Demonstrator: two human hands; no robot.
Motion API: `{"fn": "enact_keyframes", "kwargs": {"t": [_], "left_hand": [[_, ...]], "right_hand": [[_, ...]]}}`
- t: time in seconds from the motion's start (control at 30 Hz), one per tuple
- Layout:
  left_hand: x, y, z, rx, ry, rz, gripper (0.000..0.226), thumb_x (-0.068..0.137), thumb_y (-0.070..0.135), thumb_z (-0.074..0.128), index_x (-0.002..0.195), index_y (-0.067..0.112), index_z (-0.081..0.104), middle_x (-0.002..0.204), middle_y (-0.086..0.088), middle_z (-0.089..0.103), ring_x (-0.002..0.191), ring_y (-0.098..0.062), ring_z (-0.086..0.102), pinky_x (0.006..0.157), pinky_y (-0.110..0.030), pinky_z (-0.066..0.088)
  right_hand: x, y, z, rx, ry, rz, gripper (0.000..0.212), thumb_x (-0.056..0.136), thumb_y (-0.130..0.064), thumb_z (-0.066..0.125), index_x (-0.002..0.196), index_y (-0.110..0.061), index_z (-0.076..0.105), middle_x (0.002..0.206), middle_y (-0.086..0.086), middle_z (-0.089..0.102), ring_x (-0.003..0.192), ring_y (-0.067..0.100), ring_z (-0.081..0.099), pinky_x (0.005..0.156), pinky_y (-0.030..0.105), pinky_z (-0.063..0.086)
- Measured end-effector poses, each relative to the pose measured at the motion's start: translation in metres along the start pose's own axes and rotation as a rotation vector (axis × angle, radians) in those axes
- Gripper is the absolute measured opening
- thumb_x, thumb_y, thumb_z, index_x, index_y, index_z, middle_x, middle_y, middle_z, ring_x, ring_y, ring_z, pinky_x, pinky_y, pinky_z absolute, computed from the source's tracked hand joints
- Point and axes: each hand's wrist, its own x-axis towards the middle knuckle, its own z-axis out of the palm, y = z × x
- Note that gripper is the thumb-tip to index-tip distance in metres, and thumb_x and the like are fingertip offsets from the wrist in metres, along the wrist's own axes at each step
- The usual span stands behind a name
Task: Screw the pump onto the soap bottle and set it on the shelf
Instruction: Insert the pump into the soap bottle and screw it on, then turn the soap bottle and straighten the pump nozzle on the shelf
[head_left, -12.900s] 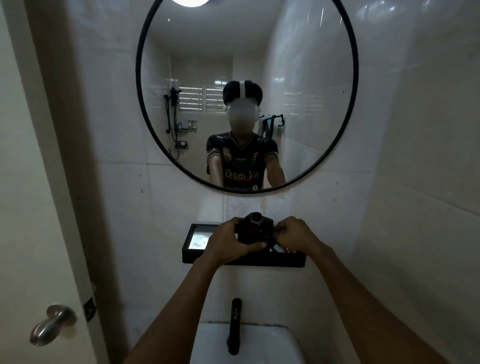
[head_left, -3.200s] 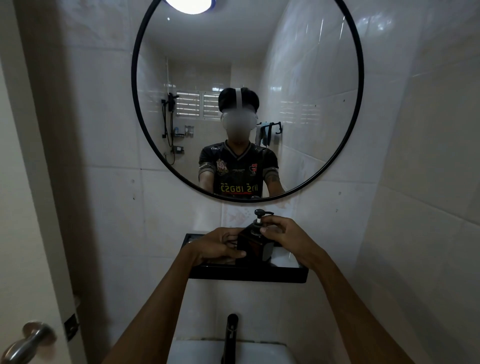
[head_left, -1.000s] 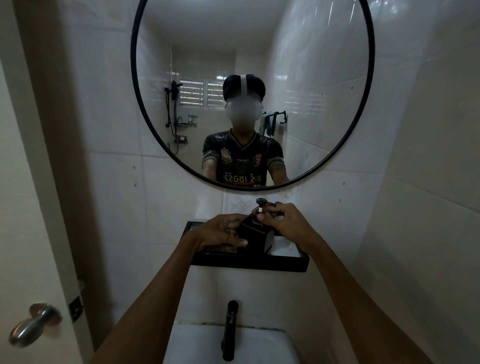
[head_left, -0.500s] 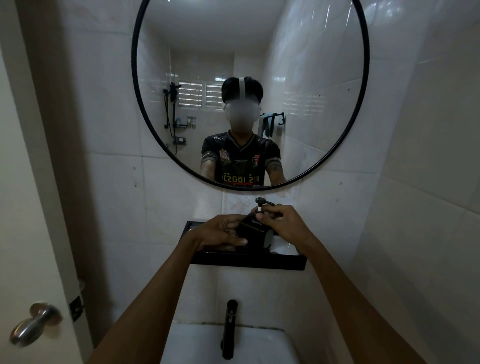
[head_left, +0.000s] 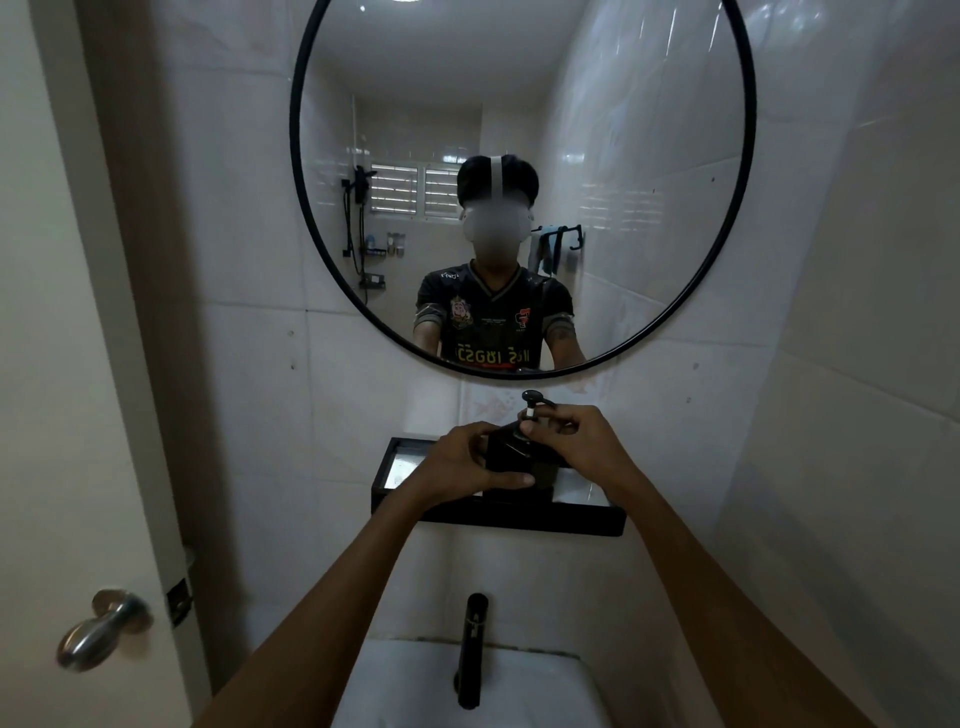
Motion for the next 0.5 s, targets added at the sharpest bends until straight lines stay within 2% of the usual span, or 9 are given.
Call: {"fn": "enact_keyframes", "kwargs": {"t": [0.07,0.13,0.2,0.27,0.33,0.4,0.5], "left_hand": [[-0.001,0.000,0.004,0.047,0.040,0.009,0.070,0.062,0.049,0.090,0.121,0.023,0.062,0.110,0.008,0.070,0.100,-0.009,0.066,0.079,-0.020,0.053],[0.000,-0.001,0.005,0.069,0.076,0.008,0.074,0.058,0.051,0.090,0.120,0.023,0.059,0.109,0.005,0.068,0.098,-0.012,0.066,0.076,-0.022,0.055],[0.000,-0.004,0.003,0.065,0.098,-0.003,0.073,0.057,0.049,0.092,0.116,0.022,0.057,0.105,0.001,0.067,0.091,-0.014,0.067,0.070,-0.024,0.057],[-0.001,-0.005,0.001,0.033,0.101,-0.015,0.069,0.058,0.042,0.093,0.111,0.019,0.055,0.102,-0.002,0.067,0.085,-0.015,0.068,0.066,-0.024,0.058],[-0.001,-0.003,0.001,-0.012,0.089,-0.021,0.066,0.059,0.033,0.095,0.110,0.017,0.055,0.101,-0.005,0.068,0.083,-0.016,0.069,0.065,-0.025,0.059],[-0.002,-0.003,0.000,-0.053,0.074,-0.024,0.063,0.063,0.024,0.094,0.113,0.013,0.057,0.100,-0.005,0.069,0.082,-0.017,0.070,0.066,-0.025,0.060],[-0.002,-0.003,0.000,-0.075,0.055,-0.004,0.057,0.068,0.021,0.091,0.117,0.016,0.062,0.101,-0.007,0.072,0.090,-0.022,0.071,0.074,-0.025,0.060]], "right_hand": [[-0.002,-0.001,0.000,-0.003,-0.001,-0.003,0.033,0.078,-0.043,0.078,0.105,-0.024,0.078,0.087,0.014,0.072,0.087,0.027,0.071,0.090,0.046,0.058],[-0.004,-0.003,-0.001,0.001,-0.004,0.005,0.027,0.079,-0.042,0.078,0.103,-0.028,0.078,0.094,0.017,0.074,0.095,0.030,0.072,0.091,0.041,0.059],[-0.005,-0.006,-0.006,0.033,-0.020,0.022,0.015,0.087,-0.028,0.074,0.101,-0.031,0.076,0.097,0.008,0.077,0.099,0.022,0.073,0.087,0.028,0.059],[-0.006,-0.006,-0.010,0.075,-0.046,0.049,0.018,0.092,-0.019,0.068,0.104,-0.029,0.075,0.099,-0.002,0.077,0.097,0.011,0.073,0.080,0.016,0.056],[-0.009,-0.004,-0.013,0.097,-0.049,0.084,0.019,0.095,-0.016,0.064,0.108,-0.024,0.075,0.097,-0.005,0.076,0.093,0.006,0.072,0.074,0.012,0.055],[-0.011,-0.002,-0.011,0.117,-0.057,0.118,0.022,0.096,-0.015,0.062,0.115,-0.017,0.073,0.099,-0.003,0.076,0.095,0.008,0.072,0.077,0.013,0.057],[-0.014,0.002,-0.013,0.126,-0.053,0.124,0.028,0.097,-0.017,0.061,0.123,-0.014,0.070,0.107,-0.003,0.076,0.102,0.005,0.070,0.095,0.023,0.055]]}}
